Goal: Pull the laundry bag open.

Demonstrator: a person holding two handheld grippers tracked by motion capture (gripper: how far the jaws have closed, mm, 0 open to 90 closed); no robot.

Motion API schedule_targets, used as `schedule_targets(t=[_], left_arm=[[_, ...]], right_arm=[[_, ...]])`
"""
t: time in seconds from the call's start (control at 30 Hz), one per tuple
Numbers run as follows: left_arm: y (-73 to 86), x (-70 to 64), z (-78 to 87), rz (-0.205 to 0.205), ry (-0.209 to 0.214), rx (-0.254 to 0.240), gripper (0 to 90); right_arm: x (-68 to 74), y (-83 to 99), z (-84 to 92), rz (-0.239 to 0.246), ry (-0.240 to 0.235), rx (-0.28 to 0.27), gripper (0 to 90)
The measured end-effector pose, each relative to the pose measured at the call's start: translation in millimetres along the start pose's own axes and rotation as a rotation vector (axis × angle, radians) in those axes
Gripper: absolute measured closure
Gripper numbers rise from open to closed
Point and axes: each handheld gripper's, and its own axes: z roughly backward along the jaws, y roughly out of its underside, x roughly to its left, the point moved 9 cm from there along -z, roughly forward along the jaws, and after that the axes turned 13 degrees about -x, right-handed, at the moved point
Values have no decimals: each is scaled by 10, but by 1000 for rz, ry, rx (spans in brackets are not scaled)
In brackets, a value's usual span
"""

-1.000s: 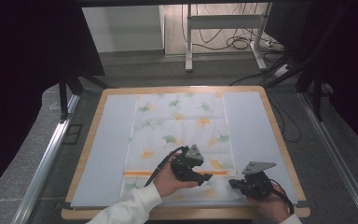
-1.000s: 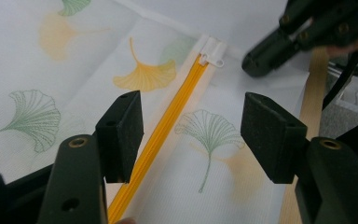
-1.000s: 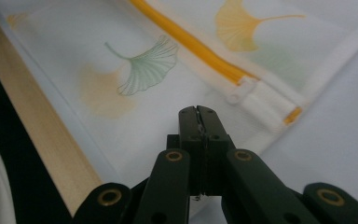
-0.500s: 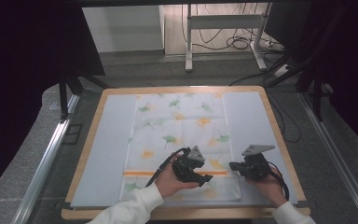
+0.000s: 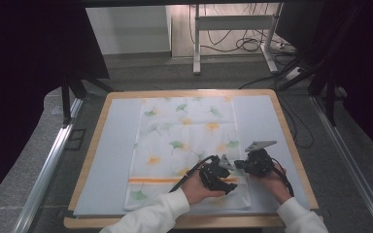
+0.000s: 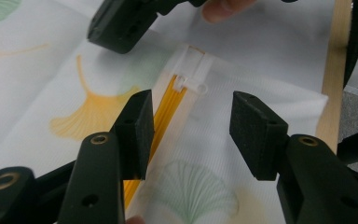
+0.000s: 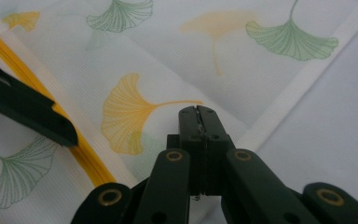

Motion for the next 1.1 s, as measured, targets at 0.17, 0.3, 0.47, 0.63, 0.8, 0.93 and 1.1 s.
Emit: schedule_targets(t=[0.17, 0.3, 0.47, 0.63, 0.8, 0.93, 1.1], left_arm=[[-38, -15, -139, -13, -15, 11, 504], [-55, -47, -232, -25, -27, 15, 499], [-58, -33, -274, -37, -46, 16, 536], [-24, -34, -301, -50, -46, 32, 594], [-21, 2, -291, -46, -42, 30, 686], [-21, 20, -286, -53, -45, 30, 734], [-27, 22, -260, -62, -38, 21, 812]], right_arm=[[-33, 19, -10, -9, -1, 1, 893], [-43, 29, -13, -15, -6, 1, 893], [-50, 32, -11, -15, -11, -2, 894], [-53, 32, -15, -19, -15, -6, 894], [-56, 38, -11, -24, -20, -4, 894], [-54, 38, -12, -22, -20, -4, 894], [-57, 38, -14, -20, -21, -4, 894]])
